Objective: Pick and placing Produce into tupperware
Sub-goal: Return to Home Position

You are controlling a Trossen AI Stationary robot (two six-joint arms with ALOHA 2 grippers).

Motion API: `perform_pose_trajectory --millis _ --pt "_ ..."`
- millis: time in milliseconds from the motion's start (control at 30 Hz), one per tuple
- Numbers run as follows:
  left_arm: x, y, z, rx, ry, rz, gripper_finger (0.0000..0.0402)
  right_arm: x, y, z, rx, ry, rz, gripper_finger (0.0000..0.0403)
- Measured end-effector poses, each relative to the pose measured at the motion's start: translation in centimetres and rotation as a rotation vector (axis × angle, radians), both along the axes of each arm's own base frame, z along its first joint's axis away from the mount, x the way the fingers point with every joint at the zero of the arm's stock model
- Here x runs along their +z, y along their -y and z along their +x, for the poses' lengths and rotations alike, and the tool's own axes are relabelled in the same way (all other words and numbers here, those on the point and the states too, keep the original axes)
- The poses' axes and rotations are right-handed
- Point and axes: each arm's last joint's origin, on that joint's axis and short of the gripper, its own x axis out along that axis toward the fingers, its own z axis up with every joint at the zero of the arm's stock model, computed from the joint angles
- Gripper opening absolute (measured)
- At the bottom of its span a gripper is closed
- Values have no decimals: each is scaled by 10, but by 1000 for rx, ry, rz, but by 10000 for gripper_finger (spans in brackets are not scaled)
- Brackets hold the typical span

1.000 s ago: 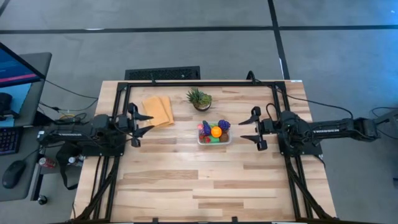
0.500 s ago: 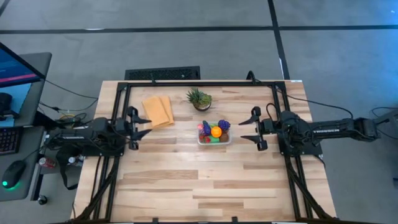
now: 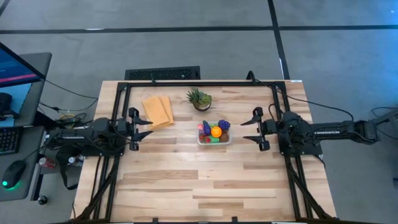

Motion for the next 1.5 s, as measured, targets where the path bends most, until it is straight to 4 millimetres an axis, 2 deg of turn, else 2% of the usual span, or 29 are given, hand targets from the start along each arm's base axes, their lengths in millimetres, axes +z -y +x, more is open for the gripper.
perform_pose_trajectory --millis 167,433,667,833,1000,1267,1500 --pt "-6 1 1 -24 -63 -19 165 12 -2 -9 24 104 -23 250" --pt "-7 1 1 -26 -67 -24 165 21 -8 -25 32 208 -75 250" --pt "-7 1 1 -34 -67 -24 165 22 -10 -40 -61 242 -87 250" --pt "-7 1 1 -35 -66 -24 165 21 -14 -40 -73 239 -93 250" --pt "-6 1 1 -34 -55 -18 165 12 -19 -38 -102 147 -81 250" --pt "-5 1 1 -28 -49 -4 165 -3 -20 -36 -255 -27 12 250" --pt "-5 1 1 -22 -51 6 165 -9 -21 -33 -231 -94 2 250"
